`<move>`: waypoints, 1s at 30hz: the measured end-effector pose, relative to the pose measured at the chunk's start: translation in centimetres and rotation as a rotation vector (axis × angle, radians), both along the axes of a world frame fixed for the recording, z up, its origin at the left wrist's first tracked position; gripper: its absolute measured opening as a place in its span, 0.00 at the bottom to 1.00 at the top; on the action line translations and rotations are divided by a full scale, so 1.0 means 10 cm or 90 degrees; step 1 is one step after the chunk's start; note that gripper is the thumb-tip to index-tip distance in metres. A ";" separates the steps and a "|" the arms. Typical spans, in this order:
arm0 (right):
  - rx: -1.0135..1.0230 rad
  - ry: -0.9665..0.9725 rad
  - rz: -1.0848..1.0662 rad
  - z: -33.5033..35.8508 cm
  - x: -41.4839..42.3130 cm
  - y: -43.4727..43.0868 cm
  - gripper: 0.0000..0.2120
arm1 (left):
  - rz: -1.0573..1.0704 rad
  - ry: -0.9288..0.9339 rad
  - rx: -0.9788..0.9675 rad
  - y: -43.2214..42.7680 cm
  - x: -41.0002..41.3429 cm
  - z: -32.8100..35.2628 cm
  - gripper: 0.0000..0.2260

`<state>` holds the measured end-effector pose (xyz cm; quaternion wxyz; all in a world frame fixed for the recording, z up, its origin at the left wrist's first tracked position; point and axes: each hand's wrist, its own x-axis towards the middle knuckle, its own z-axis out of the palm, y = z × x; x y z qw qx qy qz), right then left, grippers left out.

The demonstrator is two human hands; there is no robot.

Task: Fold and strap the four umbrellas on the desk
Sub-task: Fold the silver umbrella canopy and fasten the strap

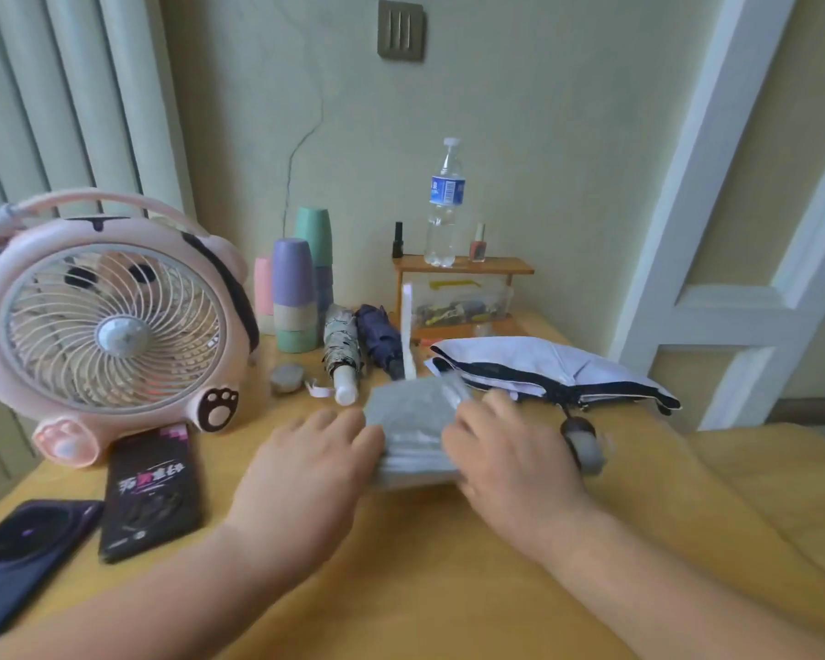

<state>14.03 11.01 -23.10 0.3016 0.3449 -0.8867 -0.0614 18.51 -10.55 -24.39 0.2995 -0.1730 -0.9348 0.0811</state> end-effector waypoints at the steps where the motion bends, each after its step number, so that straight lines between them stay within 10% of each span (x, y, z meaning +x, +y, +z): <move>1: 0.025 -0.034 0.015 -0.14 0.01 0.02 0.20 | -0.003 -0.018 0.009 0.00 0.02 -0.14 0.12; 8: -0.005 -0.308 0.075 -0.31 0.03 0.30 0.15 | -0.019 -0.166 0.061 0.01 0.18 -0.34 0.09; 12: -0.099 -0.424 0.093 -0.25 0.09 0.37 0.19 | -0.038 -0.217 0.097 -0.06 0.28 -0.38 0.26; 17: -0.447 -0.672 0.168 -0.22 0.06 0.45 0.21 | -0.071 -0.155 0.051 0.01 0.19 -0.53 0.23; 22: -0.721 -0.687 0.139 -0.11 -0.18 0.46 0.08 | -0.118 -0.108 0.070 0.03 0.13 -0.62 0.18; 30: -0.544 -0.535 -0.027 0.10 -0.59 0.23 0.07 | -0.109 -0.113 0.090 0.08 0.16 -0.51 0.20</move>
